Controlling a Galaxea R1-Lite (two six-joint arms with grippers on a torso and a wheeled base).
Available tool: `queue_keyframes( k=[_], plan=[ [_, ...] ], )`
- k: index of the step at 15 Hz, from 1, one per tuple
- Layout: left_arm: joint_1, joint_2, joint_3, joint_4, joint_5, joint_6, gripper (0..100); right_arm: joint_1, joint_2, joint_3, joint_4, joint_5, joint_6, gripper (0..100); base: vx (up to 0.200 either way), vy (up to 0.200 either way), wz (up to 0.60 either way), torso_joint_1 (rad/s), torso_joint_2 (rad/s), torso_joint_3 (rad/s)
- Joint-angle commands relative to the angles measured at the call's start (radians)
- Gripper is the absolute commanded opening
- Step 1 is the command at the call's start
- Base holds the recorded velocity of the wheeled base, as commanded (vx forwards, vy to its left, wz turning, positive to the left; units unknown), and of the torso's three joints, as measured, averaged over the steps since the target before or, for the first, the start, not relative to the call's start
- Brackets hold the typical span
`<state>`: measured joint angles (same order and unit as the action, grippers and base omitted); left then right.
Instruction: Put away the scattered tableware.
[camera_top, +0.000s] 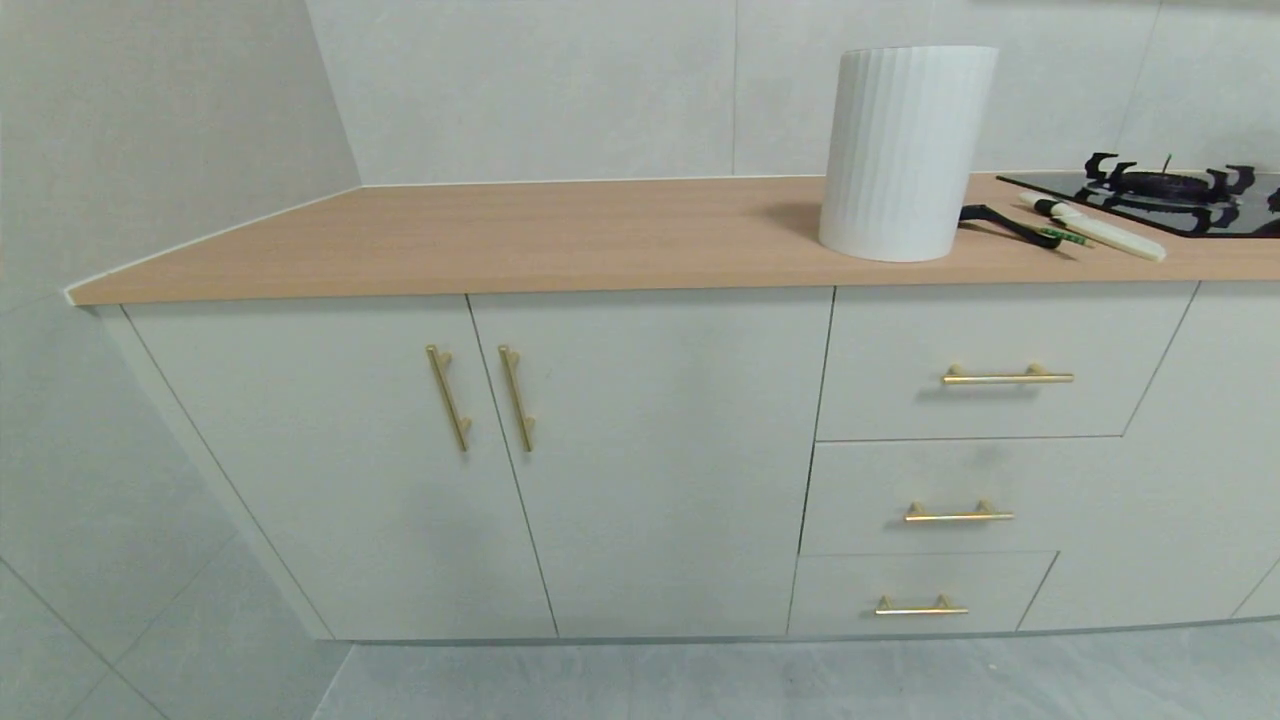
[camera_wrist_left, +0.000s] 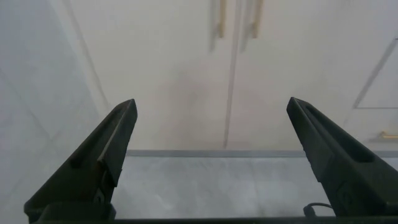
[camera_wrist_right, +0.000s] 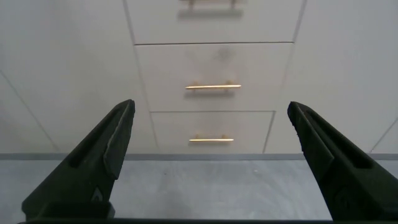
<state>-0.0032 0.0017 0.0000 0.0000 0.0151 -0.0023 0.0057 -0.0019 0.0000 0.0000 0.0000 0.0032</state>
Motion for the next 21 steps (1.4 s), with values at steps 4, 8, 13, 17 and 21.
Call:
queue_keyframes(
  k=[4,8,13,17,21],
  plan=[
    [0.000,0.001,0.000,0.000,0.000,-0.001,100,0.000,0.002,0.000,0.000,0.000,0.000,100,0.000,-0.150,0.00,0.002,0.00,-0.001],
    [0.000,0.001,0.000,0.000,0.000,-0.001,100,0.000,0.002,0.000,0.000,0.000,0.000,100,0.000,0.000,0.00,0.000,0.00,0.000],
    [0.000,0.001,0.000,0.000,0.000,-0.001,100,0.000,0.002,0.000,0.000,0.000,0.000,100,0.000,0.000,0.00,0.000,0.00,0.000],
    [0.000,0.001,0.000,0.000,0.000,-0.001,100,0.000,0.002,0.000,0.000,0.000,0.000,100,0.000,0.000,0.00,0.000,0.00,0.000],
    [0.000,0.001,0.000,0.000,0.000,-0.001,100,0.000,0.002,0.000,0.000,0.000,0.000,100,0.000,0.000,0.00,0.000,0.00,0.000]
  ],
)
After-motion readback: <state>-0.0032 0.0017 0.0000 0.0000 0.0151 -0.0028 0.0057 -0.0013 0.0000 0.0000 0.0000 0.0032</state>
